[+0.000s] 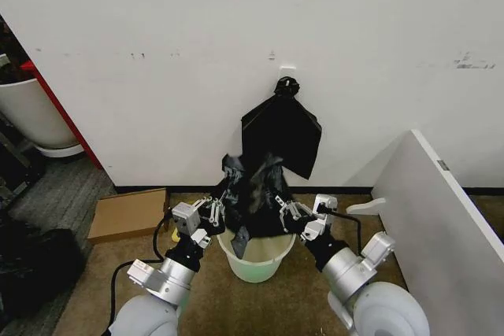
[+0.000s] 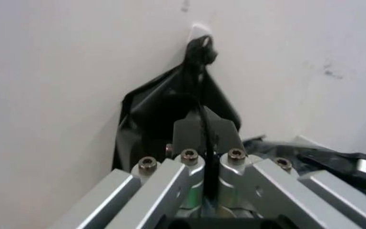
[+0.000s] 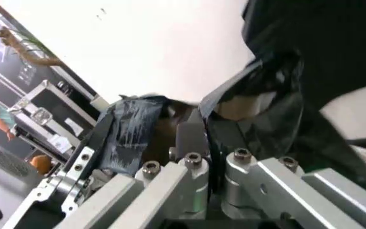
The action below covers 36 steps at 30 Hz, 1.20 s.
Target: Place the garbage bag over the trash bin.
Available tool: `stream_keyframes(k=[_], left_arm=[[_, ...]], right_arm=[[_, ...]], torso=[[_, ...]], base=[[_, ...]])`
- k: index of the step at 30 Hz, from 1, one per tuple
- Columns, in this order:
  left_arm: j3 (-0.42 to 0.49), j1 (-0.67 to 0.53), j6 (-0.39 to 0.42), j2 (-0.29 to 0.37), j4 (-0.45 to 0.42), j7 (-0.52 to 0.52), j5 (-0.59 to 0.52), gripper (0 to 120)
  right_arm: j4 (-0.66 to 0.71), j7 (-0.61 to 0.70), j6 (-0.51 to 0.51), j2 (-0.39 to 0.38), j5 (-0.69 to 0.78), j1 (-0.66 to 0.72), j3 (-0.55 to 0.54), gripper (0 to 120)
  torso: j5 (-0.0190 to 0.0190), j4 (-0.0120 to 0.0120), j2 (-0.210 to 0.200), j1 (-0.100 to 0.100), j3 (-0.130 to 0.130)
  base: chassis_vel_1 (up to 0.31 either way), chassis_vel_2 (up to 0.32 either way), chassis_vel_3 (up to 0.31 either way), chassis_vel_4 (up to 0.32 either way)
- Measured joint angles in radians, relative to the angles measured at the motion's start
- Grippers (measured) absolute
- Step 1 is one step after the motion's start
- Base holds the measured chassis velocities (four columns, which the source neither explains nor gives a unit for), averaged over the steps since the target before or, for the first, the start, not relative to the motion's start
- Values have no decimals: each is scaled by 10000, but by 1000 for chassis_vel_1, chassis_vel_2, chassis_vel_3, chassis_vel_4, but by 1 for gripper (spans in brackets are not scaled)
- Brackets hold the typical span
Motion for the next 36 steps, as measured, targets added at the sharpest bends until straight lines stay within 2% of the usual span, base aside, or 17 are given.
stream_keyframes(k=[3, 13, 23, 29, 36], left_arm=[[49, -171, -351, -415, 718, 69, 452, 0], [51, -186, -768, -890, 1506, 86, 708, 0], [423, -157, -969, -1776, 2781, -237, 823, 0], [376, -120, -947, -1931, 3197, -622, 823, 0], [179, 714, -935, -1692, 3158, -796, 821, 0]], right_arm=[[-639, -165, 328, 272, -197, -147, -77, 0], [-1797, -349, 978, 986, -757, -362, -238, 0], [-2160, 36, 1535, 921, -1923, -987, -120, 0], [-2265, 692, 1366, 804, -2302, -1185, -116, 0], [-2323, 1589, 1020, 704, -2585, -1306, -254, 0]], torso=[[-2, -1, -1, 1, 1], [1, -1, -1, 0, 1], [0, -1, -1, 0, 0], [0, -2, -1, 0, 0], [0, 0, -1, 0, 0]], base=[[0, 0, 0, 0], [0, 0, 0, 0], [0, 0, 0, 0], [0, 0, 0, 0], [0, 0, 0, 0]])
